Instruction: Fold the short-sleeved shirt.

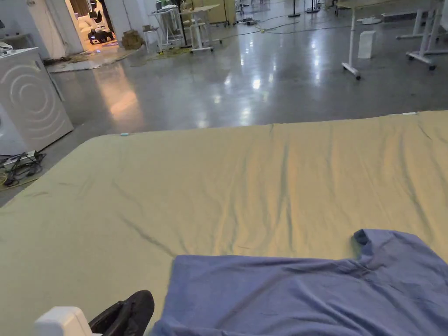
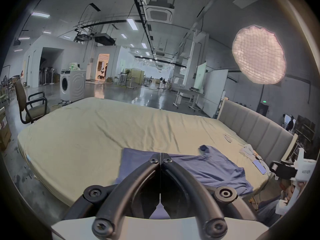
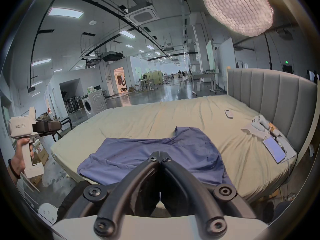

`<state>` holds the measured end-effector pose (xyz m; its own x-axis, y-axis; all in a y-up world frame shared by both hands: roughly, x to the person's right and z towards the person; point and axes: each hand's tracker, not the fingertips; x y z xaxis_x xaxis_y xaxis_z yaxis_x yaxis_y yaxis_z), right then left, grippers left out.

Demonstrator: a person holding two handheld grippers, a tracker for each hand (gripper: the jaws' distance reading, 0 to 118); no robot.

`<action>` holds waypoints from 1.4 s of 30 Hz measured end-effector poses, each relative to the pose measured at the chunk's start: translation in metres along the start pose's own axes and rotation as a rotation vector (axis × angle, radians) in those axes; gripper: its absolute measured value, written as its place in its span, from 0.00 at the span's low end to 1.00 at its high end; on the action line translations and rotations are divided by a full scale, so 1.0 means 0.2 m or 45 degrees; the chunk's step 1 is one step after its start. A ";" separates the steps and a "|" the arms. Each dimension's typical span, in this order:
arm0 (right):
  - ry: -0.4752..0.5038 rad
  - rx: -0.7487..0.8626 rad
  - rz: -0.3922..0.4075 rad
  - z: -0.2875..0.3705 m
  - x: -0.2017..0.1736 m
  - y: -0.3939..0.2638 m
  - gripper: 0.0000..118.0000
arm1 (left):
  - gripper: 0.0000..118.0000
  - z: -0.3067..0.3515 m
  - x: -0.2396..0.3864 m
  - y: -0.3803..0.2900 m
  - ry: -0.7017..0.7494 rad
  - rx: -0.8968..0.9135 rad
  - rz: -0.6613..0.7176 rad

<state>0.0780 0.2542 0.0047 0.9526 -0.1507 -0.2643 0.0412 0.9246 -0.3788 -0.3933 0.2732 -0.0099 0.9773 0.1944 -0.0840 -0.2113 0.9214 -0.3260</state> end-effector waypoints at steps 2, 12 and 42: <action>-0.015 -0.038 -0.021 -0.03 0.02 -0.02 0.00 | 0.15 -0.15 -0.05 0.03 0.035 -0.068 0.041; -0.111 -0.145 -0.097 -0.15 0.11 -0.09 0.00 | 0.63 -1.27 -0.34 0.00 0.147 -0.550 -0.061; -0.198 -0.306 -0.038 -0.73 0.61 0.18 0.69 | 0.08 -2.03 -0.19 -0.16 0.265 -1.030 -0.231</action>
<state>0.1518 0.2176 -0.1707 0.9876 -0.1039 -0.1175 0.0151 0.8084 -0.5884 -0.4295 0.1004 -0.3793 0.9912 -0.0715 -0.1111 -0.0743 0.3932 -0.9164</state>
